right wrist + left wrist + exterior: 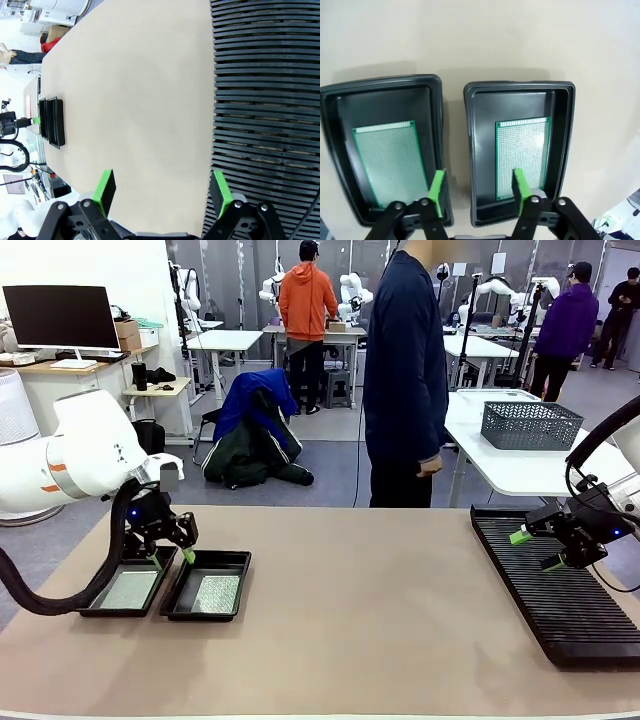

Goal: Inspect and transfer BCBs to ESD trays.
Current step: Pick up the ESD tray and place it on the left side of the table.

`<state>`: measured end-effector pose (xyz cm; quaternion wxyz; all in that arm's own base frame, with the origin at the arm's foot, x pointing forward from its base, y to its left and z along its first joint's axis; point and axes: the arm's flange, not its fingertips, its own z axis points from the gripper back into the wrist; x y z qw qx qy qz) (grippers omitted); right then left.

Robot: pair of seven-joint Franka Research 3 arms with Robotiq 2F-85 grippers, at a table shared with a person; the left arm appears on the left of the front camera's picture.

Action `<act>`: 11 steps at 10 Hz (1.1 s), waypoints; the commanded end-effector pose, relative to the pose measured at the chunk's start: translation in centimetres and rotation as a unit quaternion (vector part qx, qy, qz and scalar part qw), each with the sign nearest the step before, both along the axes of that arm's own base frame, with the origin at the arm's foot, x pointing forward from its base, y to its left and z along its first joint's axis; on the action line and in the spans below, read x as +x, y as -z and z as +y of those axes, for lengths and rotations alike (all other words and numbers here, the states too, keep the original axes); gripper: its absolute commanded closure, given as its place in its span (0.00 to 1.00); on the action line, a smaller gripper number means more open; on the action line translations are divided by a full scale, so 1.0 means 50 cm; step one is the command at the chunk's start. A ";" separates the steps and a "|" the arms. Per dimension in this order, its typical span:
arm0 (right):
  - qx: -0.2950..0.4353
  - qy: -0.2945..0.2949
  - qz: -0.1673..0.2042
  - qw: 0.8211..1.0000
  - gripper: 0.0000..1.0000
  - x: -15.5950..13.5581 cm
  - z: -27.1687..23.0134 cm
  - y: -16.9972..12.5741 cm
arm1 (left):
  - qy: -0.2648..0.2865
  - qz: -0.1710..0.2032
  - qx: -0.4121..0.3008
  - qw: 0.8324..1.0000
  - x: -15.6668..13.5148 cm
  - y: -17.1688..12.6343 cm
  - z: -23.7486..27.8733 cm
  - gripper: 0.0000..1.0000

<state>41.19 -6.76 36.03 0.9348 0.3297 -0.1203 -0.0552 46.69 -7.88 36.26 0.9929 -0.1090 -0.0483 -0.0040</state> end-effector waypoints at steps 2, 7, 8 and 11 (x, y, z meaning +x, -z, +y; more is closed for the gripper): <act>0.000 0.009 0.005 1.000 0.00 0.000 0.001 -0.004 | 0.004 -0.006 0.054 0.998 -0.046 -0.072 -0.013 0.04; 0.000 0.009 0.005 1.000 0.00 0.000 0.001 -0.004 | 0.015 -0.006 0.105 0.994 -0.071 -0.155 -0.028 0.00; 0.000 0.009 0.005 1.000 0.00 0.000 0.001 -0.004 | 0.022 -0.015 0.106 0.994 -0.074 -0.163 -0.031 0.00; 0.000 0.009 0.005 1.000 0.00 0.000 0.001 -0.004 | 0.028 -0.017 0.089 0.995 -0.073 -0.160 -0.030 0.00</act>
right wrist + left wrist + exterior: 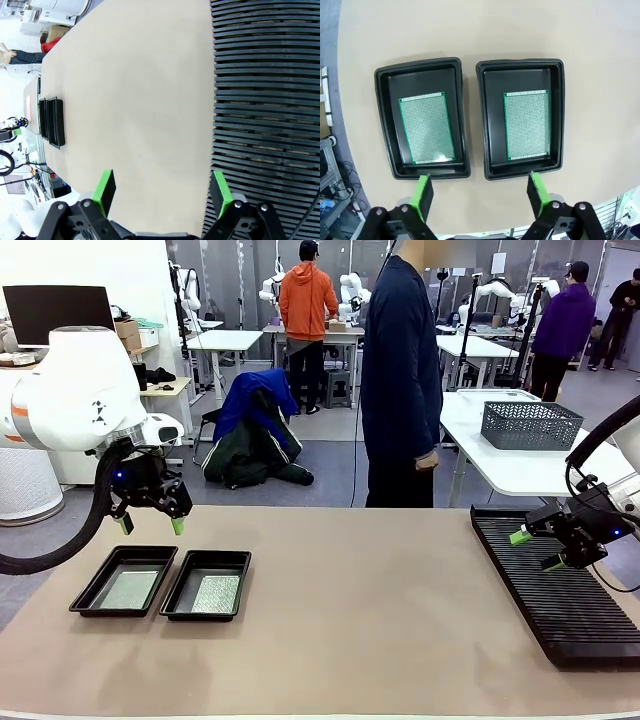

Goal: Inspect and transfer BCBs to ESD trays.
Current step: Pick up the ESD tray and place it on the left side of the table.

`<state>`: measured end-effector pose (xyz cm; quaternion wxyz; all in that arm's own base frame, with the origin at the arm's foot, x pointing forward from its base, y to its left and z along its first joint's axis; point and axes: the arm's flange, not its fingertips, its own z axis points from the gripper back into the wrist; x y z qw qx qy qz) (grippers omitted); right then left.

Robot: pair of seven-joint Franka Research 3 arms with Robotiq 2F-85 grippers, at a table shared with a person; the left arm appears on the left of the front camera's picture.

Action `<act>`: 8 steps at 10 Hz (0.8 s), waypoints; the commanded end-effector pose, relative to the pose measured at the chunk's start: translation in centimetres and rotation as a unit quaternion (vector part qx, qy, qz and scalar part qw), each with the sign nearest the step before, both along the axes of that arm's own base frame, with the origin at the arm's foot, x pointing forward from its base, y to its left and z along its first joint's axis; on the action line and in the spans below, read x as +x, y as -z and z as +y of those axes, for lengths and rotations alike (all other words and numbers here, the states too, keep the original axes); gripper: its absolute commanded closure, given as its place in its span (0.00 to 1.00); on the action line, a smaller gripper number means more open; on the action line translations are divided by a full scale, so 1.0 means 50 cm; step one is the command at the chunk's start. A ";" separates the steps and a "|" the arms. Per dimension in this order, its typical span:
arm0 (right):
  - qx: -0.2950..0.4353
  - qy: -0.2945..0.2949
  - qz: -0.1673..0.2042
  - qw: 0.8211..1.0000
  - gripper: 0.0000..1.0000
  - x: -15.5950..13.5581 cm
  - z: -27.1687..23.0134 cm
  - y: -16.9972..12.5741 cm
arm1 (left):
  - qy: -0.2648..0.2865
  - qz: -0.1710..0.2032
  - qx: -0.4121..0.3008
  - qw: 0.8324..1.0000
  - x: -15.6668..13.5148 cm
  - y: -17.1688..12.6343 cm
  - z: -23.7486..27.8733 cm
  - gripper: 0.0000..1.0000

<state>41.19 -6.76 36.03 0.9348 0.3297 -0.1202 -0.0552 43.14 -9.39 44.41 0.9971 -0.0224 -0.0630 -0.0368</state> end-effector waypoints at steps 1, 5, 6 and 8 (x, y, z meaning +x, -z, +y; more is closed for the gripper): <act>0.000 0.009 0.005 1.000 0.00 0.000 0.001 -0.004 | 0.001 0.002 0.002 1.000 -0.002 0.004 0.000 0.00; 0.000 0.009 0.005 1.000 0.00 0.000 0.001 -0.004 | 0.001 0.002 0.002 1.000 -0.002 0.004 0.000 0.00; 0.000 0.009 0.005 1.000 0.00 0.000 0.001 -0.004 | 0.001 0.002 0.002 1.000 -0.002 0.004 0.000 0.00; 0.000 0.009 0.005 1.000 0.00 0.000 0.001 -0.004 | 0.001 0.002 0.002 1.000 -0.002 0.004 0.000 0.00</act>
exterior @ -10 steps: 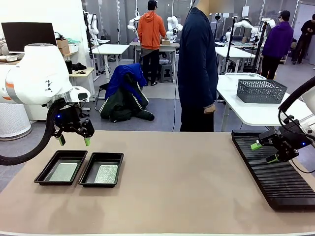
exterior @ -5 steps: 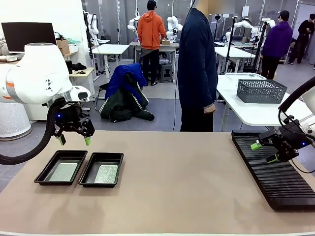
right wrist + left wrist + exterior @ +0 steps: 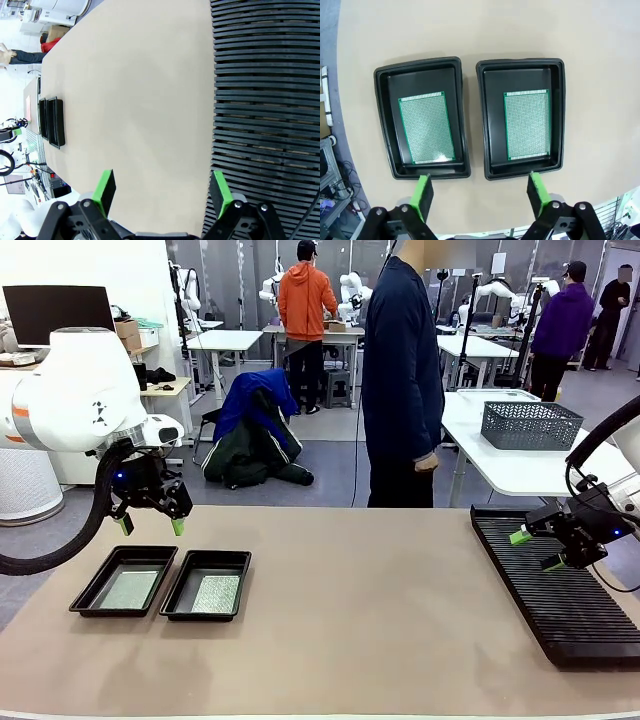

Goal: Inspect and transfer BCBs to ESD trays.
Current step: Pick up the ESD tray and place it on the left side of the table.

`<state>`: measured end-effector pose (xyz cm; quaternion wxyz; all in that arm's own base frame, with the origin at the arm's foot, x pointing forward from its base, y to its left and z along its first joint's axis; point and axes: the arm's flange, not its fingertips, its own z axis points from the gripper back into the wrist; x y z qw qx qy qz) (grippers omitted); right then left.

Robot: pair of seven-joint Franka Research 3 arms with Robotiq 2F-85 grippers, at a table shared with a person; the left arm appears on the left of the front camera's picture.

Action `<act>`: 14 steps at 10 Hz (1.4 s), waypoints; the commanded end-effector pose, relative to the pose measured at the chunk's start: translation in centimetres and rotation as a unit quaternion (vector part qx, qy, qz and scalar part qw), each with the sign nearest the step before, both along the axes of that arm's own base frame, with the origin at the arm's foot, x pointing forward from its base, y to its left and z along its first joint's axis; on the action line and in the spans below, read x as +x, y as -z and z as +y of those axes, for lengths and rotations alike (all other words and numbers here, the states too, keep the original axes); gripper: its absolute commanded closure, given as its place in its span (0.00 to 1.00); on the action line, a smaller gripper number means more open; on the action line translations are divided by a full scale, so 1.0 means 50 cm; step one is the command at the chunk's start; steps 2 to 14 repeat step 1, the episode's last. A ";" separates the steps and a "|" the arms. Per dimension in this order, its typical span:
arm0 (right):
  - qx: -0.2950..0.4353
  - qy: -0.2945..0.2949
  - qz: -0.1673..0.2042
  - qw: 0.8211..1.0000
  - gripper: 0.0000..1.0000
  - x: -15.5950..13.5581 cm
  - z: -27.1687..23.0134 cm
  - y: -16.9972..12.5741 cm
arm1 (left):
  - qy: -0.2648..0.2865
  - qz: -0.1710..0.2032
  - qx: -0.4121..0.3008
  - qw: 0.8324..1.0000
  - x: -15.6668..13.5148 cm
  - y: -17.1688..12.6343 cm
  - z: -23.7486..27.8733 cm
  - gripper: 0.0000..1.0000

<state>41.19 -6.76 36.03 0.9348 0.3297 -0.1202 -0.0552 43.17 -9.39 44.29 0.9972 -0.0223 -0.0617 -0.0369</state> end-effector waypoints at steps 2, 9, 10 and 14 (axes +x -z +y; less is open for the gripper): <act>0.000 0.009 0.005 1.000 0.00 0.000 0.001 -0.004 | 0.001 0.000 0.001 1.000 -0.002 0.001 0.000 0.00; 0.000 0.009 0.005 1.000 0.00 0.000 0.001 -0.004 | 0.001 0.000 0.001 1.000 -0.002 0.001 0.000 0.00; 0.000 0.009 0.005 1.000 0.00 0.000 0.001 -0.004 | 0.001 0.000 0.001 1.000 -0.002 0.001 0.000 0.00; 0.000 0.009 0.005 1.000 0.00 0.000 0.001 -0.004 | 0.001 0.000 0.001 1.000 -0.002 0.001 0.000 0.00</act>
